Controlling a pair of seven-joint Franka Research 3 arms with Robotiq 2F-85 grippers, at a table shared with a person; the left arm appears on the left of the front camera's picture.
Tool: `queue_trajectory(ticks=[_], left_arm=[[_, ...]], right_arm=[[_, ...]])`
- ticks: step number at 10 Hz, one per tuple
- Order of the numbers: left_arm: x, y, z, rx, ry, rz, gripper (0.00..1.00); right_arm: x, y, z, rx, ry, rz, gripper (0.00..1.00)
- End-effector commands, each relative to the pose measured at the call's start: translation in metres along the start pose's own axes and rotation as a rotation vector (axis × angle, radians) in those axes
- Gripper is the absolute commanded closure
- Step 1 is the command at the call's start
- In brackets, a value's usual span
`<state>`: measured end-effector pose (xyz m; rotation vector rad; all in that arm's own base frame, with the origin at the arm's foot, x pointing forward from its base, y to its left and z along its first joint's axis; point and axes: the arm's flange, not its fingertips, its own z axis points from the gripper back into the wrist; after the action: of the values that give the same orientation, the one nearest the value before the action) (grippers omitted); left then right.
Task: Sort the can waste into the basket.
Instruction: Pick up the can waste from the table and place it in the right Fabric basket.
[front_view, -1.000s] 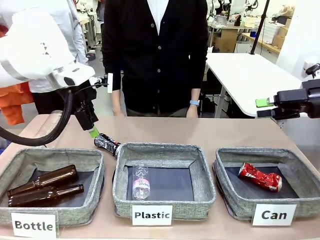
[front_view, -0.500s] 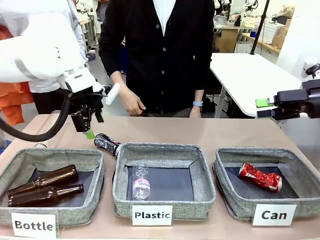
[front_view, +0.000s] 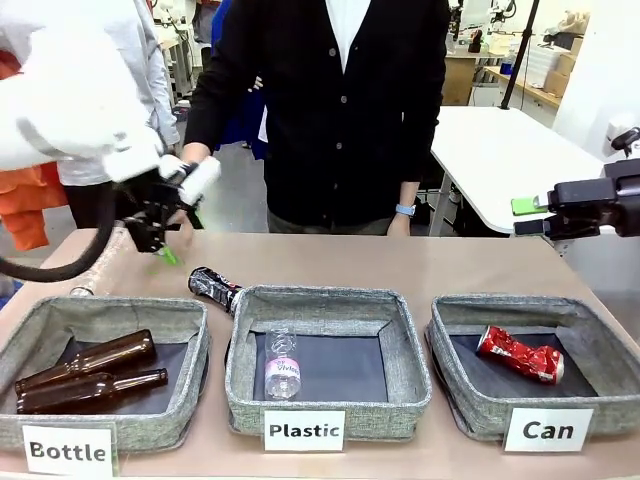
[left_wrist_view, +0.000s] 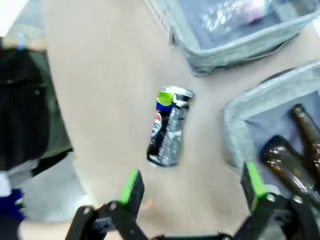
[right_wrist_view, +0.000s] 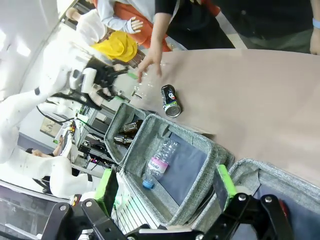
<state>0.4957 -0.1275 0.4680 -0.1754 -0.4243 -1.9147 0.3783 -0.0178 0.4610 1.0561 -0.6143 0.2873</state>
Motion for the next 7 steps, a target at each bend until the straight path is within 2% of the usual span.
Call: queue_trajectory(ticks=[1, 3, 4, 5, 7], left_arm=[[-0.024, -0.111, 0.072, 0.096, -0.088, 0.115, 0.00], [-0.054, -0.174, 0.104, 0.120, -0.132, 0.230, 0.00], [-0.083, -0.209, 0.117, 0.167, -0.197, 0.242, 0.00], [-0.116, -0.235, 0.125, 0.190, -0.250, 0.349, 0.00], [-0.168, -0.264, 0.124, 0.192, -0.353, 0.447, 0.00]], right_arm=[[0.001, 0.001, 0.001, 0.009, -0.007, 0.005, 0.00], [0.001, 0.001, 0.001, 0.009, -0.007, 0.005, 0.00], [0.001, 0.001, 0.001, 0.009, -0.007, 0.005, 0.00], [0.001, 0.001, 0.001, 0.009, -0.007, 0.005, 0.00], [0.001, 0.001, 0.001, 0.009, -0.007, 0.005, 0.00]])
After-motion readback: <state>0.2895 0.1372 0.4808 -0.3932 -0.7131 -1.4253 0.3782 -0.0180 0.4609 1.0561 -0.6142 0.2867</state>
